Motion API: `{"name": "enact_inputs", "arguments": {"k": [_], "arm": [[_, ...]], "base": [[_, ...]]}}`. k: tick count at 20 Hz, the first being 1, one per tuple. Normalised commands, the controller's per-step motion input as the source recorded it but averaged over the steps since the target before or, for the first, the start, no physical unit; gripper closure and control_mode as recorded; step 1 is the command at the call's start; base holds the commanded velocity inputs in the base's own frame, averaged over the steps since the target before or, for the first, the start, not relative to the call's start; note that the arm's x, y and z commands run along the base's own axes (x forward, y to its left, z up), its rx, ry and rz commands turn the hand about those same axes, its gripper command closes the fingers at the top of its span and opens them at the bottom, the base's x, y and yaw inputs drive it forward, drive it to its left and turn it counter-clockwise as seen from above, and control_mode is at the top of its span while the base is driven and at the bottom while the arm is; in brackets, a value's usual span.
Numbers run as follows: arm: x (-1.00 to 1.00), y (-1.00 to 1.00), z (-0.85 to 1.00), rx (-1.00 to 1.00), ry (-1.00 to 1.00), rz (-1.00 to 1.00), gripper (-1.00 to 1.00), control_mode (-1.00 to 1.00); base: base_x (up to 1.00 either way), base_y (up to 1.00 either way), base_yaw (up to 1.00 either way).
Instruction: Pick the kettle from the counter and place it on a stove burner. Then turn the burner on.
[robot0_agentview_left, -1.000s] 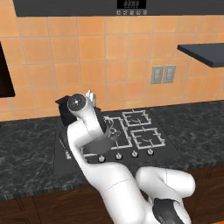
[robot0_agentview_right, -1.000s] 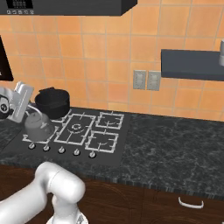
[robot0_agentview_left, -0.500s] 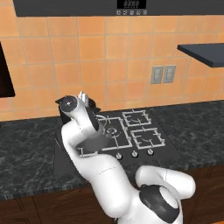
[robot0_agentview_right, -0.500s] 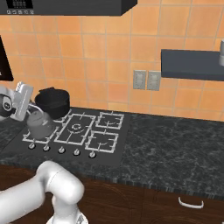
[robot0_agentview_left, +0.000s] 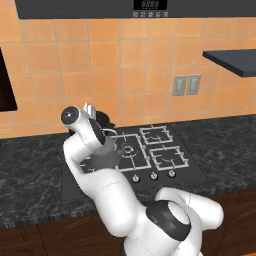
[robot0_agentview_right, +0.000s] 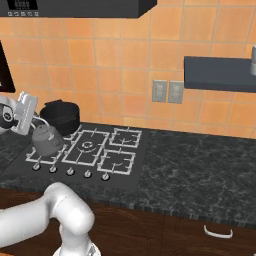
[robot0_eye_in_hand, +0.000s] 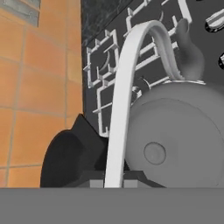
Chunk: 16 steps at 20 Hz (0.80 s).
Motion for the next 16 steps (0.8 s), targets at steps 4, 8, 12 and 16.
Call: {"name": "enact_inputs", "arguments": {"k": [4, 8, 12, 16], "arm": [[0.01, 0.55, -0.1, 0.26, -0.1, -0.32, 1.0, -1.0], [0.0, 0.52, -0.32, 0.37, -0.14, -0.31, 1.0, -1.0], [0.04, 0.56, -0.37, 0.38, -0.16, -0.3, 1.0, -1.0], [0.1, 0.67, -0.25, 0.3, -0.13, -0.3, 1.0, -1.0]], "base": [[0.0, 0.0, 0.0], [0.0, 0.0, 0.0], [0.0, 0.0, 0.0], [0.0, 0.0, 0.0]]}}
